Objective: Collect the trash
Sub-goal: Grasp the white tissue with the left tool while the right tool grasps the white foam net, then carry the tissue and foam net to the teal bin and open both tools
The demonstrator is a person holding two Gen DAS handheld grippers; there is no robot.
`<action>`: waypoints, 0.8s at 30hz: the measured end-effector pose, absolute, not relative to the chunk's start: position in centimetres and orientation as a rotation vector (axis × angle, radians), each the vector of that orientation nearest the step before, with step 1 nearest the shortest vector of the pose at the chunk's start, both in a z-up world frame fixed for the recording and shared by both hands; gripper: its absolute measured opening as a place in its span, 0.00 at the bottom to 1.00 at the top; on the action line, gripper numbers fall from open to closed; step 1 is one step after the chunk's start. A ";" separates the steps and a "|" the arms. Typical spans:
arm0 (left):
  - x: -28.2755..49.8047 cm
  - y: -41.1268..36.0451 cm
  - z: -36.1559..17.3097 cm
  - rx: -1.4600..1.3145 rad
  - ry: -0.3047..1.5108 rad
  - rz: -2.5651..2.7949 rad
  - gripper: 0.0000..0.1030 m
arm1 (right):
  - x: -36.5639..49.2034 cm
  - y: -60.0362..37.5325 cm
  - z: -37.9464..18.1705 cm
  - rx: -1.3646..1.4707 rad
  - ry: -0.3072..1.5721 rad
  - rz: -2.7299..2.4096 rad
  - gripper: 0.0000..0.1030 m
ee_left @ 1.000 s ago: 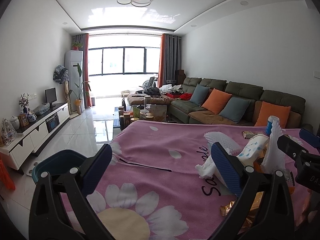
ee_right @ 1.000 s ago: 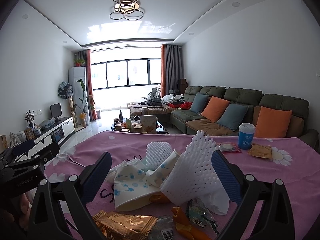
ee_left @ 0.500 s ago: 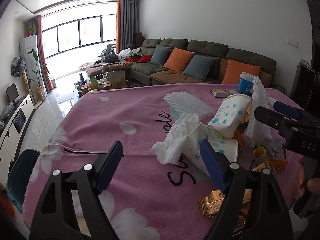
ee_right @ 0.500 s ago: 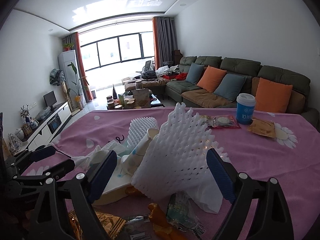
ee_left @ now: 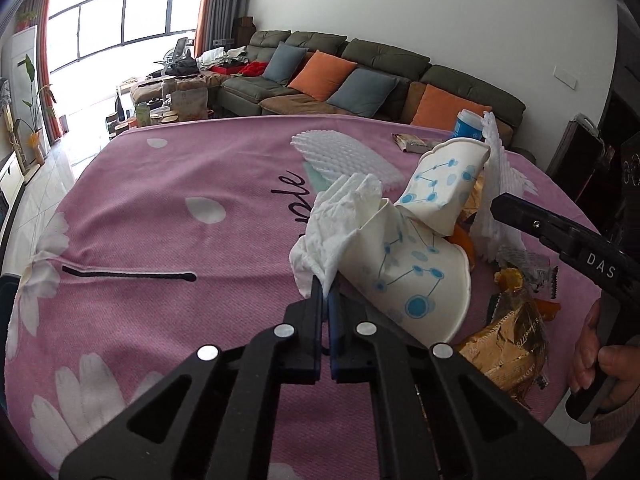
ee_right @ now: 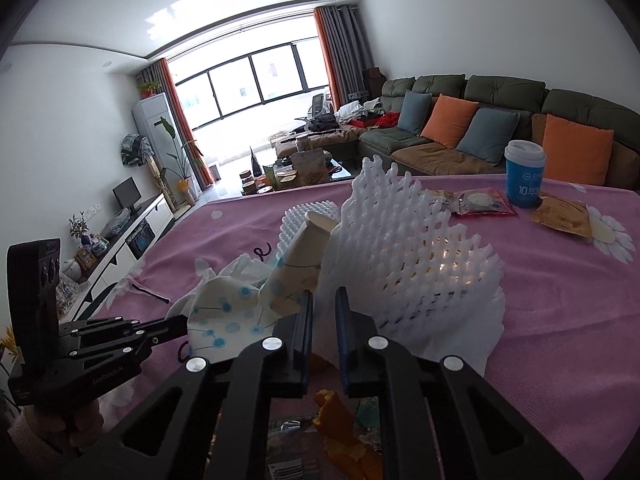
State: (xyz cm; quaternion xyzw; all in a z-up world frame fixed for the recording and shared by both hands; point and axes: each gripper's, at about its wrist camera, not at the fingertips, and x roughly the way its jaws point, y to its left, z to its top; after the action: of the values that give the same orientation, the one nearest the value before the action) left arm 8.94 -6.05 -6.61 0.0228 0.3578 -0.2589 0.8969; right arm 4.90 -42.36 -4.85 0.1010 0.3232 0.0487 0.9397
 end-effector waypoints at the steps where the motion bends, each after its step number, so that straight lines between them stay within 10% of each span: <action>1: 8.9 -5.9 -6.5 0.039 0.732 -0.539 0.02 | 4.8 -42.4 -4.7 0.210 0.655 0.103 0.08; 24: 2.4 8.5 0.8 -0.127 0.545 -0.292 0.02 | 4.1 -33.1 2.6 0.133 0.516 0.521 0.04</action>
State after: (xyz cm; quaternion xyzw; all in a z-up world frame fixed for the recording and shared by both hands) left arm 2.42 8.47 0.84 -0.0625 0.2679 -0.1434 0.9507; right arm 4.15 -33.15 2.59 0.0651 0.2519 0.2546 0.9314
